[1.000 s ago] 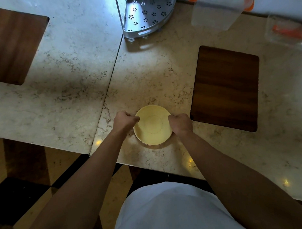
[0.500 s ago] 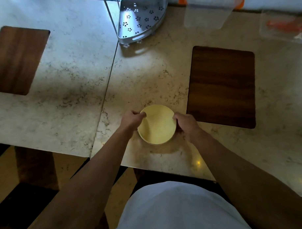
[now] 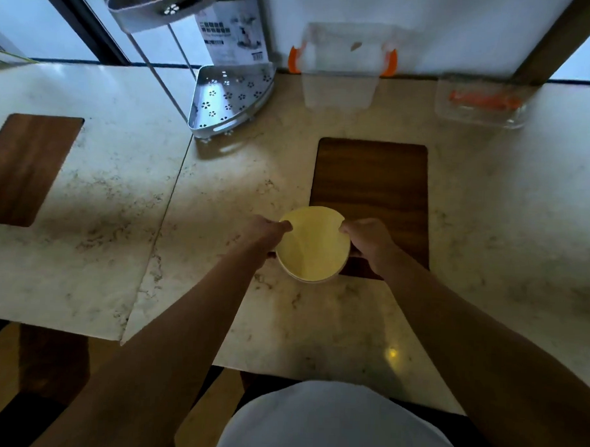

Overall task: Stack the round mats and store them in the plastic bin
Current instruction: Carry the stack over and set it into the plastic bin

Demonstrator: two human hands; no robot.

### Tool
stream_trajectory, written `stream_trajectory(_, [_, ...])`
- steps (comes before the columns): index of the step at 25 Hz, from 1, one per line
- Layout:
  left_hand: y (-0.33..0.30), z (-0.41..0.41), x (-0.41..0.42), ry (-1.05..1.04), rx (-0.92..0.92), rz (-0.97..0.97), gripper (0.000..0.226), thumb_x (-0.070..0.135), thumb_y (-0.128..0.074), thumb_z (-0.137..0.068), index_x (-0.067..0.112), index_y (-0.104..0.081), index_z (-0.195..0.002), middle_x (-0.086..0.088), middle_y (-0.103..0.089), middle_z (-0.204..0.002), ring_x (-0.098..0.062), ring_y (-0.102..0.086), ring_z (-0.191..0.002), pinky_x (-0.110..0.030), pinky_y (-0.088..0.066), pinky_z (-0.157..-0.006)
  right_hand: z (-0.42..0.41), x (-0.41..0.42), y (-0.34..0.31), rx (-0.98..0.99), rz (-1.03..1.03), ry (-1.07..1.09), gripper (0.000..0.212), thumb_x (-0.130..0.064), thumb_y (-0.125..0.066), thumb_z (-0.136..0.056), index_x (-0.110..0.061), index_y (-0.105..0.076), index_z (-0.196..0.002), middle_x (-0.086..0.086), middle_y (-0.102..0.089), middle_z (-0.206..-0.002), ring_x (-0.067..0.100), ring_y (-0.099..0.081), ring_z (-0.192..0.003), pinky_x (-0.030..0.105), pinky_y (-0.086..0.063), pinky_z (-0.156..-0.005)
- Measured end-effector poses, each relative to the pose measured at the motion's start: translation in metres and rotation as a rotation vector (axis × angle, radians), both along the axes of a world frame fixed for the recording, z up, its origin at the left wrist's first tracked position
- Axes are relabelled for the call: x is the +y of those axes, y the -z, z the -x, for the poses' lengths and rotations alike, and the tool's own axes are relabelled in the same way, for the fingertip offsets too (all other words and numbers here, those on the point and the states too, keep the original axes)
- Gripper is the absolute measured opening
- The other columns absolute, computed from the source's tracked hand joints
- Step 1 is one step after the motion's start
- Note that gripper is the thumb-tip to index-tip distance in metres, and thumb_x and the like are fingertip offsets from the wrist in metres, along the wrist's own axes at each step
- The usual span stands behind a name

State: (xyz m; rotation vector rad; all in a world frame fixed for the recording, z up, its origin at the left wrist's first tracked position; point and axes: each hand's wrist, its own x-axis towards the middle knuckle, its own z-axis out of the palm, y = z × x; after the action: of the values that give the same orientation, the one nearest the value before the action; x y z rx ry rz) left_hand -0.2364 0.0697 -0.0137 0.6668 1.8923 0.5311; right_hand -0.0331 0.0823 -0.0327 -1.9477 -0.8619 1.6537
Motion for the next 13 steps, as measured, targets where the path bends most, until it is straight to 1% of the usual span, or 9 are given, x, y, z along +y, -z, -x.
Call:
stream_trajectory(2, [-0.006, -0.018, 0.017, -0.009, -0.001, 0.003, 0.03, 0.018, -0.073, -0.079, -0.002, -0.06, -0.097, -0.016, -0.064, -0.097, -0.035, -0.063, -0.085, -0.049, -0.058, -0.073, -0.021, 0.011, -0.005, -0.003, -0.025, -0.006, 0.009, -0.02, -0.065, -0.088, -0.012, -0.066, -0.088, 0.005, -0.066, -0.095, 0.021, -0.063, -0.085, 0.036, -0.057, -0.064])
stream_trajectory(3, [-0.009, -0.025, 0.027, -0.009, -0.002, -0.005, 0.031, 0.016, -0.073, -0.079, -0.004, -0.06, -0.098, -0.019, -0.064, -0.1, -0.037, -0.063, -0.086, -0.051, -0.058, -0.075, -0.03, 0.018, -0.008, -0.008, -0.032, -0.003, 0.007, -0.019, -0.066, -0.088, -0.012, -0.066, -0.087, 0.003, -0.065, -0.092, 0.019, -0.063, -0.083, 0.035, -0.057, -0.062])
stream_trajectory(6, [-0.019, -0.039, 0.061, 0.003, -0.012, -0.05, 0.034, 0.013, -0.072, -0.078, -0.007, -0.06, -0.103, -0.022, -0.066, -0.102, -0.039, -0.065, -0.087, -0.053, -0.058, -0.076, -0.049, 0.045, -0.02, -0.01, -0.07, -0.002, 0.011, -0.014, -0.068, -0.087, -0.008, -0.068, -0.096, 0.0, -0.064, -0.088, 0.015, -0.064, -0.079, 0.032, -0.059, -0.059])
stream_trajectory(9, [-0.034, -0.045, 0.105, 0.04, -0.026, -0.078, 0.035, 0.014, -0.074, -0.078, -0.007, -0.062, -0.103, -0.022, -0.068, -0.101, -0.038, -0.066, -0.086, -0.049, -0.058, -0.072, -0.058, 0.084, -0.035, -0.011, -0.124, 0.031, 0.011, -0.011, -0.07, -0.085, -0.007, -0.068, -0.095, 0.0, -0.064, -0.087, 0.015, -0.064, -0.077, 0.027, -0.057, -0.05])
stream_trajectory(11, [-0.046, -0.044, 0.141, 0.063, -0.064, -0.093, 0.035, 0.013, -0.076, -0.079, -0.008, -0.062, -0.103, -0.022, -0.068, -0.1, -0.038, -0.067, -0.087, -0.046, -0.056, -0.07, -0.058, 0.116, -0.047, -0.022, -0.158, 0.046, 0.013, -0.01, -0.072, -0.084, -0.005, -0.069, -0.095, 0.001, -0.065, -0.086, 0.015, -0.065, -0.076, 0.027, -0.058, -0.05])
stream_trajectory(13, [-0.059, -0.039, 0.175, 0.09, -0.093, -0.117, 0.033, 0.012, -0.075, -0.079, -0.007, -0.064, -0.103, -0.02, -0.07, -0.099, -0.035, -0.069, -0.086, -0.04, -0.054, -0.064, -0.055, 0.148, -0.058, -0.025, -0.181, 0.07, 0.008, -0.009, -0.073, -0.082, -0.005, -0.067, -0.087, 0.004, -0.066, -0.084, 0.015, -0.066, -0.074, 0.029, -0.059, -0.052])
